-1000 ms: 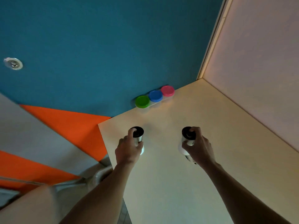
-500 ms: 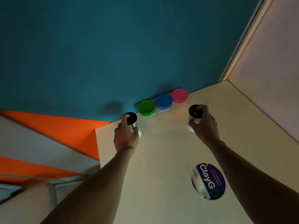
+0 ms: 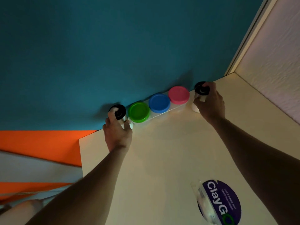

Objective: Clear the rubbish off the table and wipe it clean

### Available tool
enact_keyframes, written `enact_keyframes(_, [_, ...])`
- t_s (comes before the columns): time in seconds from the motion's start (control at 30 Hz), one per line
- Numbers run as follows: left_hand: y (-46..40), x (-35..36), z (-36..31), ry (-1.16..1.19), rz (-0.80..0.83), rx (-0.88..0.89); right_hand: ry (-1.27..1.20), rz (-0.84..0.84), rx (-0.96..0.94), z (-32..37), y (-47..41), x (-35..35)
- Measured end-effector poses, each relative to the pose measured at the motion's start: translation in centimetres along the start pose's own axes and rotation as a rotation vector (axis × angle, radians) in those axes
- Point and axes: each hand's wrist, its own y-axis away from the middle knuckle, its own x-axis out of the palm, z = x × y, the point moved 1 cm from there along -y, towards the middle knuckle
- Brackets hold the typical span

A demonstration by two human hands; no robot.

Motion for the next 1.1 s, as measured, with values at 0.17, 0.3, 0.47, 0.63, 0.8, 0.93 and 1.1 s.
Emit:
enact_keyframes(0.17, [-0.6,0.5,0.0,0.036,-0.026,0.005,-0.059,-0.029,-0.028,0.0,-2.0,0.8])
enact_keyframes(0.3, [-0.5,0.9,0.3,0.048,-0.033,0.019,-0.062,-0.028,-0.058,-0.1,-3.1,1.4])
enact_keyframes(0.47, [-0.2,1.5,-0.5,0.054,-0.042,-0.015,-0.084,-0.008,-0.066,-0.1,-4.1,1.9])
enact_keyframes(0.63, [0.0,1.7,-0.9,0.078,-0.052,-0.068,-0.082,0.013,-0.068,0.5,-5.3,2.5])
enact_keyframes(0.8, [0.2,1.9,-1.5,0.08,-0.041,-0.105,-0.095,0.02,-0.042,1.0,-6.1,2.7])
enact_keyframes(0.93, [0.4,2.0,-1.9,0.093,-0.019,-0.147,-0.076,0.082,-0.014,0.9,-6.1,2.3])
enact_keyframes(1.1, [0.4,0.8,-2.4,0.115,0.064,-0.194,-0.033,0.21,0.022,1.7,-4.3,0.2])
